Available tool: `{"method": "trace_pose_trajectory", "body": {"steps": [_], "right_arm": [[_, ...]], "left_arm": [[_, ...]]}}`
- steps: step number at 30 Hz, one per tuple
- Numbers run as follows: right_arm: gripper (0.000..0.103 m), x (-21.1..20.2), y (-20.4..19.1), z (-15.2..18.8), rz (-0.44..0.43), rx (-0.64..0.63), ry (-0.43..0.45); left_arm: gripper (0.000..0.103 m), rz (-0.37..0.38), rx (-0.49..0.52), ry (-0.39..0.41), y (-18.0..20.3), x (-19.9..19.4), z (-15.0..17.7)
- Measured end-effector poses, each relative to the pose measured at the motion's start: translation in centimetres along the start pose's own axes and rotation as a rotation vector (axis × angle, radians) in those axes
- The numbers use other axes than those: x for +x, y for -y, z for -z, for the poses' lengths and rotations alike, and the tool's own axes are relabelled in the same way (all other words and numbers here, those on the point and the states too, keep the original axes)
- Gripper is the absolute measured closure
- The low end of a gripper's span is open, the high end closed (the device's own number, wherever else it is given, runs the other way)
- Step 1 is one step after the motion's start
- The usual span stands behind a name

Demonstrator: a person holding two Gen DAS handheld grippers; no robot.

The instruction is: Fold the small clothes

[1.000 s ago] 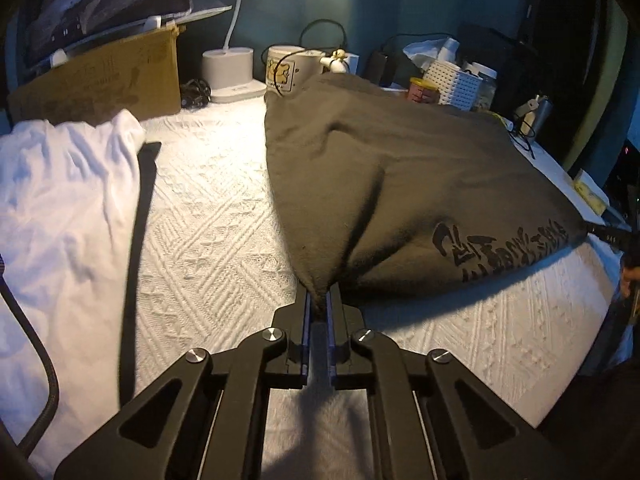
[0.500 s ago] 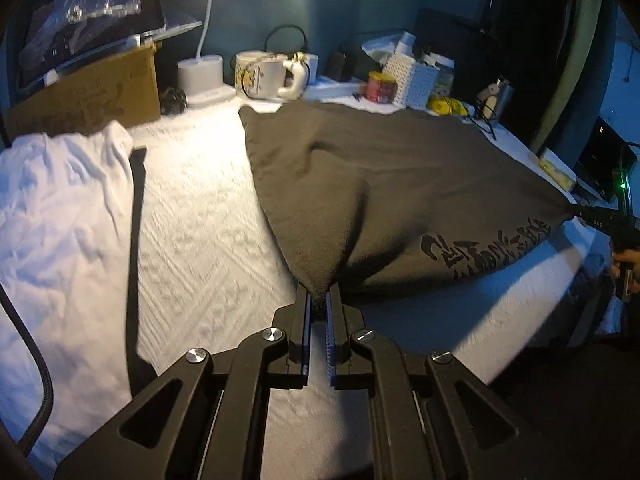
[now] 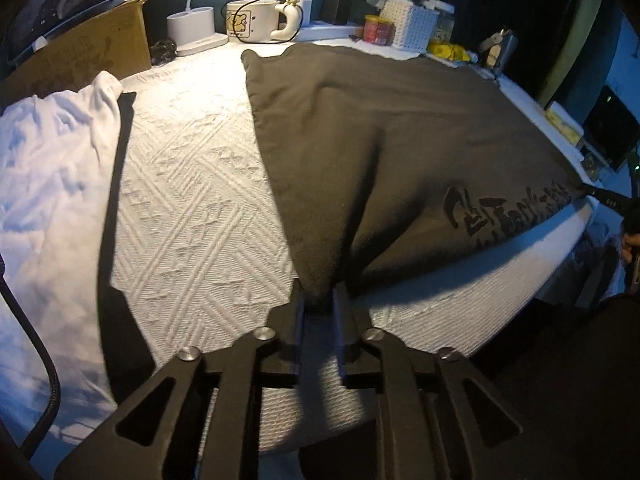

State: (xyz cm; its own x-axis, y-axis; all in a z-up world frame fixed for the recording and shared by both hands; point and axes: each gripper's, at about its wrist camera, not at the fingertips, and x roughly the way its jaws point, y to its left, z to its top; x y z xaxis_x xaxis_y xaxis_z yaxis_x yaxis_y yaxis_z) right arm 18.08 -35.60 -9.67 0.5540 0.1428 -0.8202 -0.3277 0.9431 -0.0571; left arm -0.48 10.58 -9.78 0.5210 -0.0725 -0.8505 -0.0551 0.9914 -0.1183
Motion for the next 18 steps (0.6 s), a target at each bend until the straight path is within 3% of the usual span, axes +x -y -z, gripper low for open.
{"method": "trace_pose_trajectory", "body": {"steps": [2,3,4,7,10,18], "right_arm": [[0.099,0.0,0.4,-0.3,-0.018,0.022,-0.013],[0.096,-0.1,0.4,-0.5,-0.012,0.028,-0.019],[0.086,-0.3,0.4,-0.7,0.004,0.029,-0.019],[0.063,-1.0,0.9,-1.6,0.041,0.047,0.014],[0.062,-0.9,1.2,-2.9,0.012,0.06,0.029],[0.062,1.2,0.8,-6.6,-0.027,0.046,0.038]], "left_arm": [[0.075,-0.011,-0.007,-0.006,-0.3,-0.2,-0.3],[0.064,-0.021,-0.011,-0.004,-0.7,-0.4,-0.4],[0.056,-0.042,-0.018,0.002,-0.8,-0.6,-0.8],[0.051,-0.068,-0.026,0.056,-1.1,-1.8,-2.3],[0.033,-0.079,-0.023,0.114,-1.0,-2.5,-4.0],[0.033,-0.111,-0.059,0.119,-2.1,-0.3,-7.9]]}}
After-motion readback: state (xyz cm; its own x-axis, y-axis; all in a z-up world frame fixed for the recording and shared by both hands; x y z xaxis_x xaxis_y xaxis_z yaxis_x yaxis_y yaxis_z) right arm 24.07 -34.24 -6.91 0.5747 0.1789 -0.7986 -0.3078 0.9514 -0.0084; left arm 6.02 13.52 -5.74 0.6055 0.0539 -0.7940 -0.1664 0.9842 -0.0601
